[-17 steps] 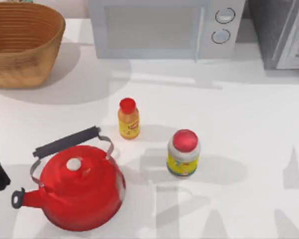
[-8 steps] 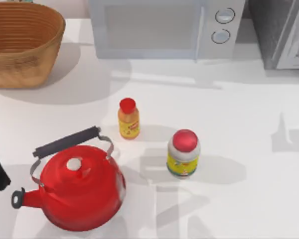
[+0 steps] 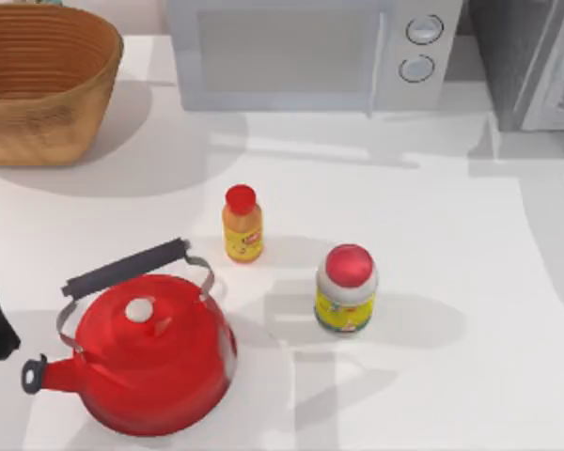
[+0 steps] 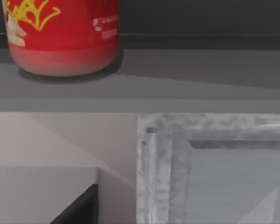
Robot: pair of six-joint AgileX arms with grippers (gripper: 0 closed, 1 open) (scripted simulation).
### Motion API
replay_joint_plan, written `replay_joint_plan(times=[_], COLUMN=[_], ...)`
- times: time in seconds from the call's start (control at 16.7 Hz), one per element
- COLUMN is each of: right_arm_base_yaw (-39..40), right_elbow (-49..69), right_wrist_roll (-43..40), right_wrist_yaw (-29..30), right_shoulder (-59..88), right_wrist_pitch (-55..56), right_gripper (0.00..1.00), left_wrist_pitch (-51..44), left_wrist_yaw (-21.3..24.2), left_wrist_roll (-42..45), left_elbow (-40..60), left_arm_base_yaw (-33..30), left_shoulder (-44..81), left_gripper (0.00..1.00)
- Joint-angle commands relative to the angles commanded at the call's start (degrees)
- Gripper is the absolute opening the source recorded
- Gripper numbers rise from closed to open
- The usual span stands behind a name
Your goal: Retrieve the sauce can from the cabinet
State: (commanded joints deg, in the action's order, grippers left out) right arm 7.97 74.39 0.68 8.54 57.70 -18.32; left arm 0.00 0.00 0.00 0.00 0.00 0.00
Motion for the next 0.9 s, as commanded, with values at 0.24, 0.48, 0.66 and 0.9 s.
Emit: replay_joint_plan(times=[0.24, 0.48, 0.66, 0.9], right_arm_base_yaw=[1.7, 2.6, 2.6, 3.2], right_elbow=[16.7, 24.9, 25.4, 26.0], right_wrist_roll=[0.1, 0.2, 0.2, 0.3], right_wrist_yaw=[1.8, 2.7, 2.7, 3.6], right_shoulder=[12.0, 18.0, 18.3, 18.9], right_wrist_pitch=[-3.8, -5.5, -5.6, -5.3], right_gripper=[1.00, 1.00, 1.00, 1.00], left_wrist_pitch=[0.0, 0.0, 0.0, 0.0], left_wrist_yaw=[0.0, 0.0, 0.0, 0.0], left_wrist_roll=[0.0, 0.0, 0.0, 0.0], left_elbow=[0.0, 0.0, 0.0, 0.0], left_arm_base_yaw=[0.0, 0.0, 0.0, 0.0], left_shoulder=[0.0, 0.0, 0.0, 0.0], left_gripper=[1.00, 1.00, 1.00, 1.00])
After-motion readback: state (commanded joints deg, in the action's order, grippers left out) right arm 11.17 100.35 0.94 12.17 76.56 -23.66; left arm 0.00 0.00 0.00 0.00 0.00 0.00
